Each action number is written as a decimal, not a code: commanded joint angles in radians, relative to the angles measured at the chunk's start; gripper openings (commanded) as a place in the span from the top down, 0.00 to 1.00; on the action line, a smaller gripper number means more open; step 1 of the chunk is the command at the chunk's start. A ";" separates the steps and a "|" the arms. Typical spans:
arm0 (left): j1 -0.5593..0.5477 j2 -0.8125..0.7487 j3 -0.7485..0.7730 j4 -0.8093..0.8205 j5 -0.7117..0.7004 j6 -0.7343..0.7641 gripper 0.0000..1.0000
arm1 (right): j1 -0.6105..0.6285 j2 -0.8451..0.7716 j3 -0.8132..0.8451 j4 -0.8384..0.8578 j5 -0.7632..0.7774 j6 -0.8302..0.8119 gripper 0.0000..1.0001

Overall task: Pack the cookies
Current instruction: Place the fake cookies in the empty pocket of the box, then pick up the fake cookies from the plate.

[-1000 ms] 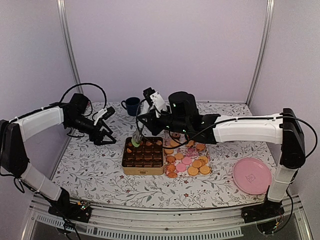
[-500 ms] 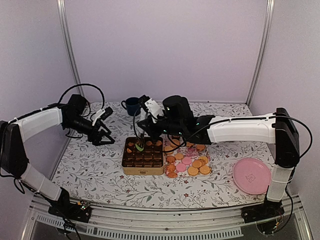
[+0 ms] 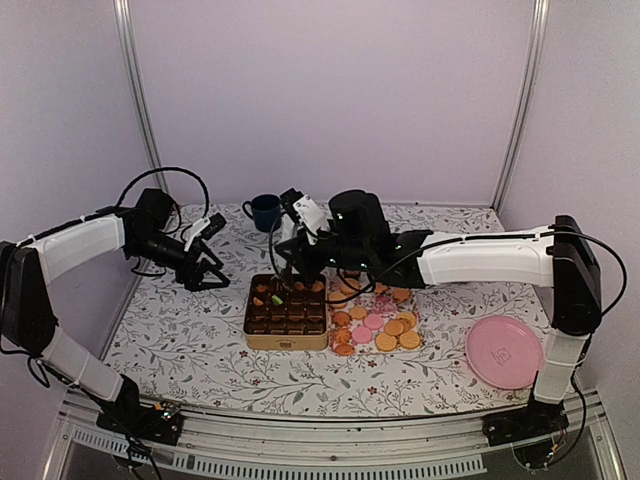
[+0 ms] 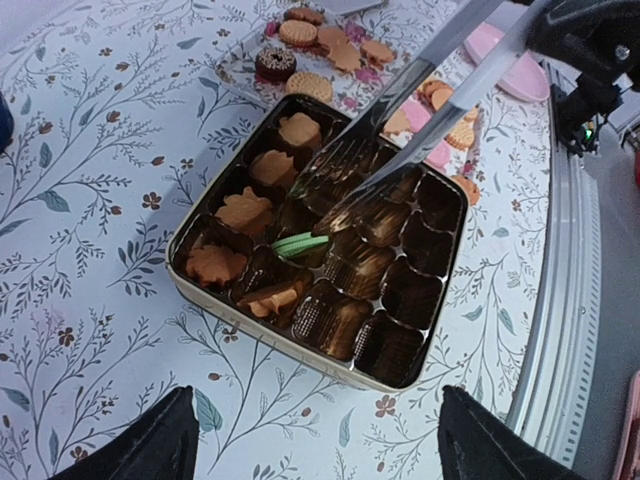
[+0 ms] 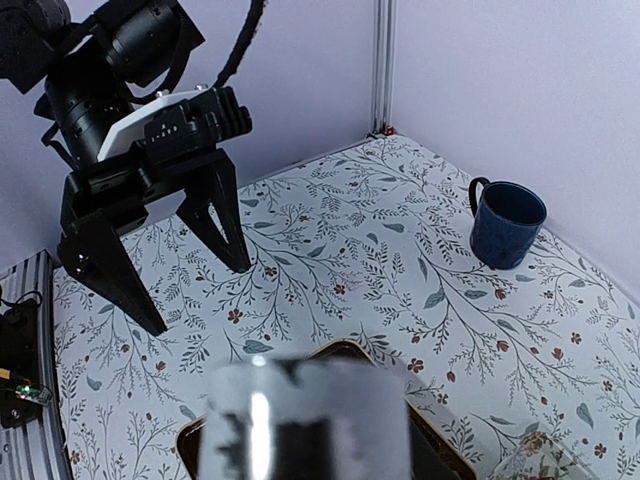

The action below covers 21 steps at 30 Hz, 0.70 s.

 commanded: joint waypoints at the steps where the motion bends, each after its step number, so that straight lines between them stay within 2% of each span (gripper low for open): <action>1: 0.009 -0.015 0.010 0.012 0.020 -0.005 0.17 | -0.025 -0.104 -0.035 0.066 -0.022 0.057 0.69; 8: 0.010 -0.010 0.023 0.009 0.023 -0.006 0.17 | -0.067 -0.272 -0.207 0.066 0.035 0.087 0.70; 15: 0.007 -0.006 0.033 0.006 0.031 -0.009 0.17 | -0.109 -0.479 -0.477 0.062 0.101 0.129 0.69; 21: 0.005 0.004 0.048 0.006 0.042 -0.022 0.16 | -0.131 -0.533 -0.573 0.069 0.127 0.160 0.69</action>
